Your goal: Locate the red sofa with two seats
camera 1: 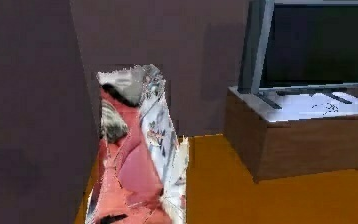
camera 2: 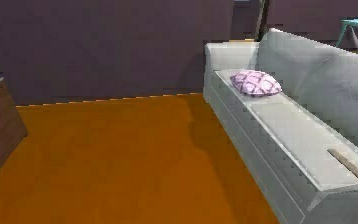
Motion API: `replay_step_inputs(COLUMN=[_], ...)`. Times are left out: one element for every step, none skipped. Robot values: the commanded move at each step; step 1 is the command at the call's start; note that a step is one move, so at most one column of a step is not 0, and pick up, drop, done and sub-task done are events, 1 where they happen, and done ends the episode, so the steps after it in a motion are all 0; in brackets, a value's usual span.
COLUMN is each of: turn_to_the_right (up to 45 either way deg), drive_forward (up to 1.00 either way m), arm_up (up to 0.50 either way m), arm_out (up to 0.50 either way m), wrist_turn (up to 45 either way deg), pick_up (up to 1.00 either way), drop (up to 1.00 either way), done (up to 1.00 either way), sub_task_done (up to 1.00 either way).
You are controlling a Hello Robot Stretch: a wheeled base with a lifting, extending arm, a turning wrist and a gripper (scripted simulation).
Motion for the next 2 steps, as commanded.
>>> replay_step_inputs(turn_to_the_right=[-15.0,0.0], drive_forward=[0.0,0.0], arm_up=[0.0,0.0], arm_out=[0.0,0.0], wrist_turn=[0.0,0.0], pick_up=[0.0,0.0], drop=[0.0,0.0], done=[0.0,1.0], sub_task_done=[0.0,0.0])
